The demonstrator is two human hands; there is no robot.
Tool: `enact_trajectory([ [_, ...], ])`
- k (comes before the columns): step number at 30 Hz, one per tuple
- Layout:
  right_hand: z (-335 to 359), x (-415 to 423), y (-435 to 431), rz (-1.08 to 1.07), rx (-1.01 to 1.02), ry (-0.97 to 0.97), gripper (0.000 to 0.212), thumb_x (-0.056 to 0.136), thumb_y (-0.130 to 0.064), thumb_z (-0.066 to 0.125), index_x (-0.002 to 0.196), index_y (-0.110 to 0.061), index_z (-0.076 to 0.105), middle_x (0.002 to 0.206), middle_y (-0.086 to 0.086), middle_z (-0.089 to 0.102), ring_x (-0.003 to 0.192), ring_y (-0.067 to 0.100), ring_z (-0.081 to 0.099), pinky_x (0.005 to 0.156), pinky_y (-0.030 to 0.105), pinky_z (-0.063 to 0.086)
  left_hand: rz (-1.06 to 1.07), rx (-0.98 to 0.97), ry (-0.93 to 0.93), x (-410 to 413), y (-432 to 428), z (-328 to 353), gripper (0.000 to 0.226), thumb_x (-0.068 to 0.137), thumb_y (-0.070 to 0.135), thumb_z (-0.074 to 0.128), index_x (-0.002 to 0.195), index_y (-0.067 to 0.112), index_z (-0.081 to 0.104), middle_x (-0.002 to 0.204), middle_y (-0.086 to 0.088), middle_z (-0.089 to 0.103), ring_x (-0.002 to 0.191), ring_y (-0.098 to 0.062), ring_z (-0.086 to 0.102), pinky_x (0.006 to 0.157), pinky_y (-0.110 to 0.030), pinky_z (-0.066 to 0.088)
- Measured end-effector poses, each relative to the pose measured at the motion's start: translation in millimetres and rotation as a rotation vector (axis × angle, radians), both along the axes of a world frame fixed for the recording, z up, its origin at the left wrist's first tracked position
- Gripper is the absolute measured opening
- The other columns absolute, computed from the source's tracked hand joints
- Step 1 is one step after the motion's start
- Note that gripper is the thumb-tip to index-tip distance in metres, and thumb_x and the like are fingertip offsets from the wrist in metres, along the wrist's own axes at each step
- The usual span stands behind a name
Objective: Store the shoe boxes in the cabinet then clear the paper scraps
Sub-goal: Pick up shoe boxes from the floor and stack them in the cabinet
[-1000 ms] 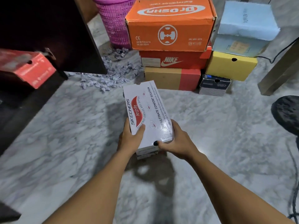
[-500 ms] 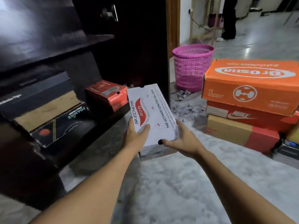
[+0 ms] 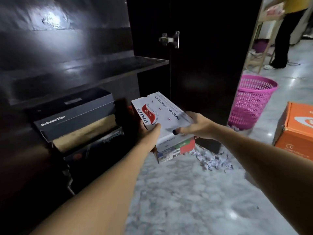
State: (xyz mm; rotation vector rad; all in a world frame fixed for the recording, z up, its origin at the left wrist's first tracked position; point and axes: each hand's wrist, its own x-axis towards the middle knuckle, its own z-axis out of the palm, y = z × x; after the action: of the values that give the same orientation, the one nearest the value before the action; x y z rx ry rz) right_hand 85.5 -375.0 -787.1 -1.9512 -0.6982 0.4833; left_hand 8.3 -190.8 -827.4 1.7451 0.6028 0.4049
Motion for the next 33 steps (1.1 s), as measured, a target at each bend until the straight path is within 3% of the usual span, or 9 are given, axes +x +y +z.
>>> enact_trajectory([
  [3, 1, 30, 14, 0.038, -0.042, -0.015, 0.039, 0.082, -0.002, 0.076, 0.112, -0.017, 0.057, 0.102, 0.001, 0.069, 0.069, 0.001, 0.071, 0.057, 0.012, 0.052, 0.063, -0.04, -0.017, 24, 8, -10, 0.055, 0.078, 0.042, 0.064, 0.129, 0.033, 0.048, 0.124, 0.003, 0.061, 0.106, -0.023, 0.059, 0.095, -0.047, 0.051],
  [6, -11, 66, 26, 0.031, 0.004, -0.005, 0.039, 0.082, 0.003, 0.074, 0.108, -0.021, 0.055, 0.105, 0.0, 0.065, 0.073, 0.004, 0.07, 0.062, 0.013, 0.053, 0.089, -0.039, -0.034, 50, 15, -20, 0.054, 0.079, 0.041, 0.063, 0.131, 0.031, 0.049, 0.121, 0.007, 0.06, 0.11, -0.023, 0.058, 0.099, -0.047, 0.048],
  [11, -44, 125, 43, -0.047, 0.054, 0.034, 0.043, 0.082, 0.007, 0.072, 0.122, 0.0, 0.055, 0.092, -0.003, 0.065, 0.063, -0.003, 0.067, 0.058, 0.009, 0.049, 0.094, -0.046, -0.026, 88, 23, -36, 0.052, 0.084, 0.033, 0.065, 0.133, 0.031, 0.048, 0.124, 0.001, 0.062, 0.106, -0.023, 0.06, 0.095, -0.041, 0.05],
  [15, -66, 168, 49, -0.103, 0.062, 0.008, 0.06, 0.078, -0.008, 0.081, 0.132, -0.007, 0.053, 0.098, -0.009, 0.062, 0.077, 0.003, 0.064, 0.065, 0.011, 0.054, 0.009, -0.029, 0.027, 108, 27, -48, 0.071, 0.082, 0.039, 0.069, 0.144, 0.038, 0.034, 0.134, 0.005, 0.053, 0.122, -0.022, 0.052, 0.104, -0.049, 0.044],
  [20, -96, 200, 63, -0.169, 0.121, -0.062, 0.058, 0.082, -0.029, 0.08, 0.133, -0.022, 0.053, 0.126, 0.001, 0.062, 0.085, 0.009, 0.068, 0.065, 0.021, 0.058, -0.02, 0.238, 0.183, 142, 28, -52, 0.079, 0.088, 0.036, 0.068, 0.152, 0.035, 0.022, 0.148, -0.001, 0.044, 0.133, -0.022, 0.045, 0.106, -0.033, 0.04],
  [23, -115, 192, 68, -0.31, 0.063, -0.42, 0.057, 0.088, -0.046, 0.066, 0.138, -0.028, 0.045, 0.135, -0.004, 0.046, 0.108, 0.015, 0.058, 0.079, 0.031, 0.056, 0.032, 0.406, 0.171, 156, 23, -48, 0.067, 0.091, 0.028, 0.065, 0.15, 0.026, 0.033, 0.144, -0.001, 0.05, 0.13, -0.019, 0.048, 0.097, -0.022, 0.037],
  [25, -132, 184, 69, -0.357, 0.049, -0.526, 0.057, 0.089, -0.051, 0.06, 0.139, -0.028, 0.043, 0.138, 0.0, 0.042, 0.117, 0.02, 0.054, 0.088, 0.037, 0.054, 0.081, 0.562, 0.165, 163, 21, -49, 0.063, 0.089, 0.028, 0.067, 0.146, 0.021, 0.041, 0.144, -0.002, 0.048, 0.13, -0.02, 0.048, 0.1, -0.021, 0.035],
  [29, -156, 186, 75, -0.32, 0.031, -0.447, 0.065, 0.091, -0.054, 0.057, 0.146, -0.03, 0.032, 0.141, 0.001, 0.039, 0.121, 0.02, 0.052, 0.089, 0.04, 0.055, 0.09, 0.759, 0.192, 170, 26, -52, 0.059, 0.089, 0.032, 0.065, 0.141, 0.01, 0.047, 0.156, -0.009, 0.032, 0.143, -0.022, 0.032, 0.114, -0.025, 0.024],
  [33, -152, 202, 90, -0.305, 0.072, -0.408, 0.06, 0.09, -0.053, 0.06, 0.14, -0.031, 0.034, 0.136, 0.0, 0.041, 0.116, 0.022, 0.057, 0.087, 0.043, 0.056, 0.091, 0.827, 0.164, 180, 36, -54, 0.053, 0.092, 0.03, 0.062, 0.137, 0.003, 0.05, 0.149, -0.009, 0.041, 0.139, -0.023, 0.038, 0.112, -0.025, 0.027],
])
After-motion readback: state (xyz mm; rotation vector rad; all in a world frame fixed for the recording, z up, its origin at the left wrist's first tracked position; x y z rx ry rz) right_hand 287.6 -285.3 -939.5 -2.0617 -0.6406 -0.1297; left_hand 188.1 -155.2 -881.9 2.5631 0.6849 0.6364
